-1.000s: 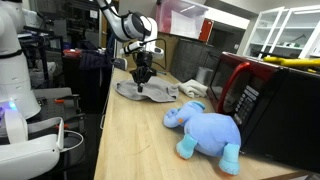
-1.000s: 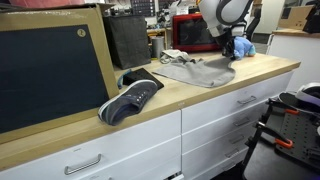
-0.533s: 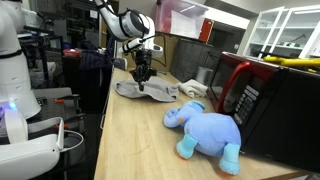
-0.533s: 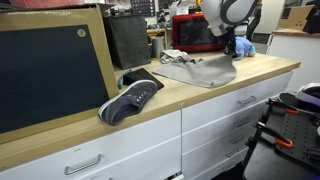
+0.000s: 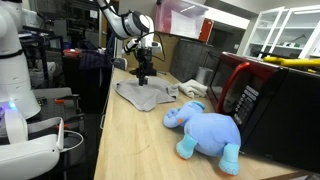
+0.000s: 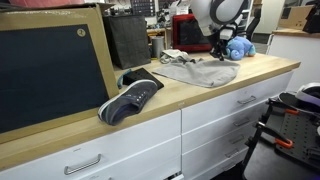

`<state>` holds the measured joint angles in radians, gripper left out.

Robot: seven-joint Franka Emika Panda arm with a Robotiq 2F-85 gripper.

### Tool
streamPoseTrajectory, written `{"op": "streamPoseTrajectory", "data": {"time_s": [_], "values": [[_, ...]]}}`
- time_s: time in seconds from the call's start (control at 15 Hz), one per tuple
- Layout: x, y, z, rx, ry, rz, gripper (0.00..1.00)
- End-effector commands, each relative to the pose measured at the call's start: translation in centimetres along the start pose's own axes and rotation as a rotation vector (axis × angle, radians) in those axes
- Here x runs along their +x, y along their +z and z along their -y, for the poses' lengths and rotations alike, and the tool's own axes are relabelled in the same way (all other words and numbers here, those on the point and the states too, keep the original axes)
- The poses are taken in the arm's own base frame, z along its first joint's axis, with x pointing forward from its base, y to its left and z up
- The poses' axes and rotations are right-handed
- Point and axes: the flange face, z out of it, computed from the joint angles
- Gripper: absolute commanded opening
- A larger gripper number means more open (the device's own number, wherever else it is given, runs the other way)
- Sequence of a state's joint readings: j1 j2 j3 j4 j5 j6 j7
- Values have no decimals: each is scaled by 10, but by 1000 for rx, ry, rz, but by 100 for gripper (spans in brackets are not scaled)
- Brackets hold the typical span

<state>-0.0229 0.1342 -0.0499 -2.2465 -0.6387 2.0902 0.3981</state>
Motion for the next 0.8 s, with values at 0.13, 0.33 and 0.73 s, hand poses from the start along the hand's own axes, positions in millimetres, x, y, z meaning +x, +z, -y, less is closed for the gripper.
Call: {"op": "streamPoseTrajectory", "data": {"time_s": [0.13, 0.33, 0.73], "values": [[40, -25, -11, 119, 67, -97, 91], [57, -36, 10, 186, 60, -163, 100], [64, -45, 44, 220, 48, -173, 100]]}}
